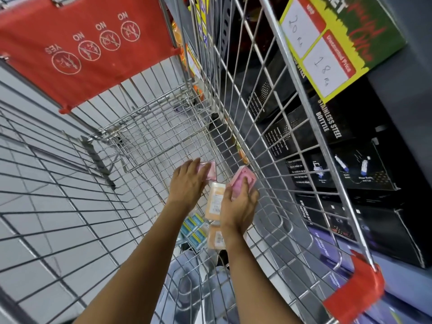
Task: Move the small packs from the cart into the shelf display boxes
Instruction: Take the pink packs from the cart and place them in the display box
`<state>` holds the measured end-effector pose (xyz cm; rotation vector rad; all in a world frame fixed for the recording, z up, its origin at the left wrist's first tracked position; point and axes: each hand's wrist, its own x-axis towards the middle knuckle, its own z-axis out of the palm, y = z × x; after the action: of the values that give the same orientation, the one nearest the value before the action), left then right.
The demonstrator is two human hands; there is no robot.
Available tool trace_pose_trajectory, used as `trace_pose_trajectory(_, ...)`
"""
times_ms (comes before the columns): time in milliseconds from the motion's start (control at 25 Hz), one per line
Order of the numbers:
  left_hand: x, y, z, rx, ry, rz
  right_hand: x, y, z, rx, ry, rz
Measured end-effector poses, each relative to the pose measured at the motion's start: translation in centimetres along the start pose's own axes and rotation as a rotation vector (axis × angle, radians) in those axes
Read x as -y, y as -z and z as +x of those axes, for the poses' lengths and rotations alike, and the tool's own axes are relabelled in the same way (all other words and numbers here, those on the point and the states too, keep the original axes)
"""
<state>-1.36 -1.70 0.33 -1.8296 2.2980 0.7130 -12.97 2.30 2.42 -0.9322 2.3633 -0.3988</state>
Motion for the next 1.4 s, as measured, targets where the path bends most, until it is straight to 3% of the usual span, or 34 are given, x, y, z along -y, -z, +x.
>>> trace_pose_trajectory(80,0.4,0.0,0.0,-0.047,0.016,-0.013,-0.1,0.1,-0.4,-0.022,0.069,0.011)
trace_pose_trajectory(240,0.2,-0.4,-1.1,-0.098,0.240,-0.052,-0.9,0.0,-1.2,-0.010,0.285,-0.053)
trace_pose_trajectory(400,-0.1,-1.7,-2.3,-0.109,0.263,-0.064,-1.8,-0.1,-1.5,-0.005,0.399,-0.123)
trace_pose_trajectory(560,-0.3,-1.4,-2.5,-0.138,0.303,-0.145,-2.0,0.2,-1.7,0.023,0.373,-0.128)
trace_pose_trajectory(920,-3.5,6.7,-5.0,-0.508,0.387,-0.565,3.0,5.2,-4.3,-0.028,0.417,-0.075)
trace_pose_trajectory(1200,-7.3,18.7,-8.5,-0.755,0.304,-0.727,9.5,15.1,-8.0,-0.229,0.569,0.007)
trace_pose_trajectory(1400,-11.4,26.1,-9.7,-0.854,0.087,-0.775,13.1,22.8,-8.9,-0.436,0.675,0.074)
